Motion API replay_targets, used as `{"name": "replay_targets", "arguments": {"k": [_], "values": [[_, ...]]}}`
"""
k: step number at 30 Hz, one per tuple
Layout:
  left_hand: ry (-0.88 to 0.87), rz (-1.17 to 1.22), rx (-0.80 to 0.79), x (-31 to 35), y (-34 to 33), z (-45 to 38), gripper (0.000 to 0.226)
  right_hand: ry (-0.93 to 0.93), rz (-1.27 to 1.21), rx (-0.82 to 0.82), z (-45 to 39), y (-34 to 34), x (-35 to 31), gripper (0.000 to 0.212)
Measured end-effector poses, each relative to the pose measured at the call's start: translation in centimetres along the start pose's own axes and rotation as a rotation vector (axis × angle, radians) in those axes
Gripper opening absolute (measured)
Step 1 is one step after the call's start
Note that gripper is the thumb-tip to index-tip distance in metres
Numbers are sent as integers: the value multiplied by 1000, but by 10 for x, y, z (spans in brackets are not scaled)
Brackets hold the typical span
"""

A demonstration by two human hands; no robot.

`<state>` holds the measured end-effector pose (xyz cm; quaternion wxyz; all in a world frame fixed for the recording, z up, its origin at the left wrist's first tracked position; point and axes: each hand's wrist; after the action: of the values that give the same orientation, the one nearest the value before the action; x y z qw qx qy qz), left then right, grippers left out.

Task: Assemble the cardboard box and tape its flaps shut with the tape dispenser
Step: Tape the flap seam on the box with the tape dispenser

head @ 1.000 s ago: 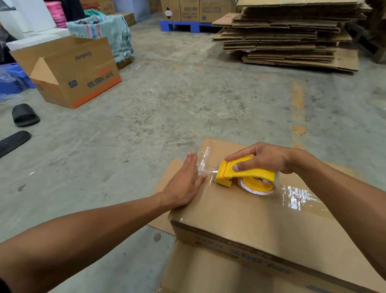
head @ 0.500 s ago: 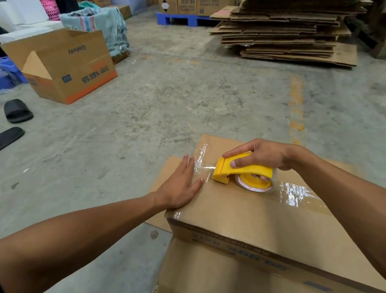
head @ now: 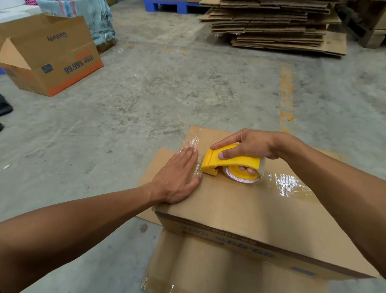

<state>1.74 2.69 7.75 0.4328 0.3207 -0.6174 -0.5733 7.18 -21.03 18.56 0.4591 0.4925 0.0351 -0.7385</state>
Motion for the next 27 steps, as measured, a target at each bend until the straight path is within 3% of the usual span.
{"name": "replay_targets", "arguments": {"k": [5, 13, 16, 18, 21, 27], "values": [[5, 3, -20, -1, 1, 1, 76, -42, 198, 33, 32, 27, 30, 31], [-11, -82, -47, 8, 4, -5, 75, -77, 219, 95, 59, 34, 51, 34], [-112, -160, -10, 25, 9, -10, 72, -78, 186, 116, 60, 35, 51, 34], [-198, -141, -18, 47, 5, -17, 72, -92, 158, 96, 61, 35, 51, 33], [-192, -80, -59, 74, -13, -22, 74, -112, 128, 61, 58, 35, 50, 32], [-202, -52, -43, 52, -11, -26, 75, -78, 177, 81, 45, 33, 39, 32]]}}
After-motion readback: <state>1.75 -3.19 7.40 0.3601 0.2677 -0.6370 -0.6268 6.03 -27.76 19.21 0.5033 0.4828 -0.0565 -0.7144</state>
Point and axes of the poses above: each hand's wrist, its own z-axis away from the middle knuckle, its own y-axis out of the back of the hand, x = y × z, and after that the axes turned 1 degree about y, right-handed
